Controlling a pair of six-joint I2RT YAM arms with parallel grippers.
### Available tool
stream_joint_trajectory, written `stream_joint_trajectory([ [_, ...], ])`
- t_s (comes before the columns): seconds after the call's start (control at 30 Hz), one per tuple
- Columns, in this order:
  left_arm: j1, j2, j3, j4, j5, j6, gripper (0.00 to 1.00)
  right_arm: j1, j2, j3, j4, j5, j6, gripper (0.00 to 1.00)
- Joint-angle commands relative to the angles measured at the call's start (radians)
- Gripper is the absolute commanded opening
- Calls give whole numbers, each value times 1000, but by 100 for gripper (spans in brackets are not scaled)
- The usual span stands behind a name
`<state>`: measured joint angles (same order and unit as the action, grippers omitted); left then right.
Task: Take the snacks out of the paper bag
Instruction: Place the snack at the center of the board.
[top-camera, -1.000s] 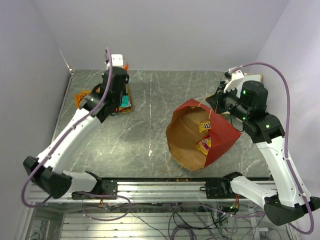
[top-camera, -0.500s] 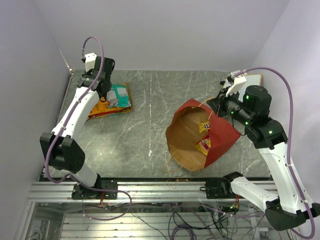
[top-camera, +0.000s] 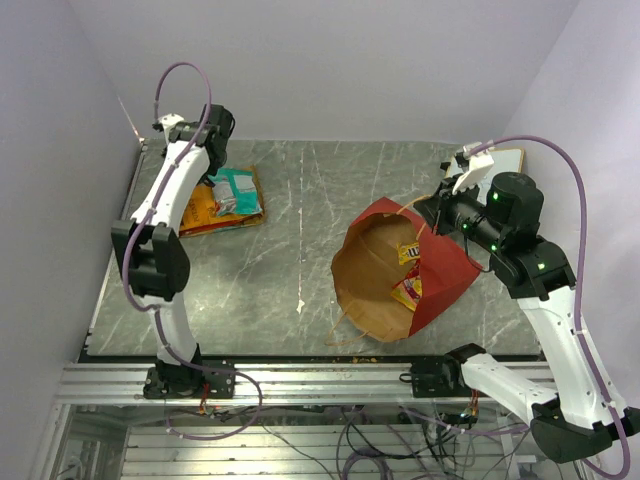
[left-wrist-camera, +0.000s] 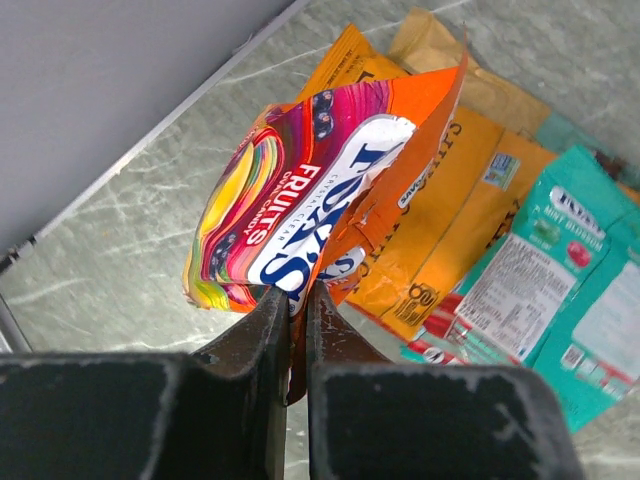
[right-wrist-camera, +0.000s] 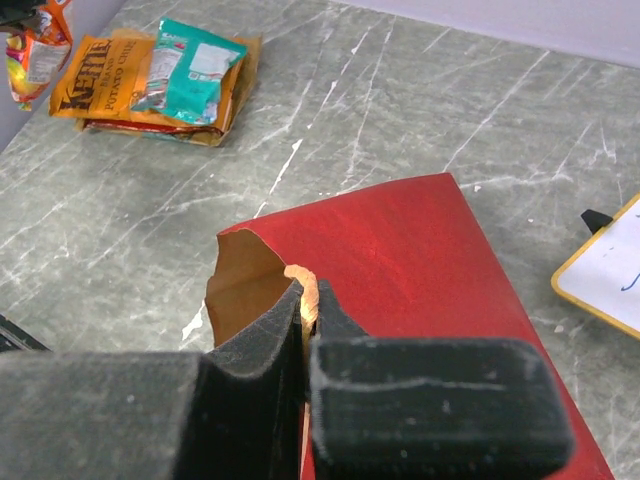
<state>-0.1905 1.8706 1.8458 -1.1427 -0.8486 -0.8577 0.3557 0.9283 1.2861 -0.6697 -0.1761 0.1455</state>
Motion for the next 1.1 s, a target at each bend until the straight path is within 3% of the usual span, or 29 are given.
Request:
stream_joint_trajectory([
  [0.0, 3, 125, 203, -327, -78, -308, 7, 4, -5, 2, 22, -1, 3, 0],
  [0.33, 3, 241, 327, -353, 77, -501, 7, 3, -4, -7, 29, -13, 15, 0],
  [0.53, 23, 334, 429, -353, 121, -537, 7, 3, -16, -13, 23, -1, 14, 0],
  [1.07, 54, 365, 397, -160, 223, -592, 7, 4, -29, -9, -3, 30, 12, 0],
])
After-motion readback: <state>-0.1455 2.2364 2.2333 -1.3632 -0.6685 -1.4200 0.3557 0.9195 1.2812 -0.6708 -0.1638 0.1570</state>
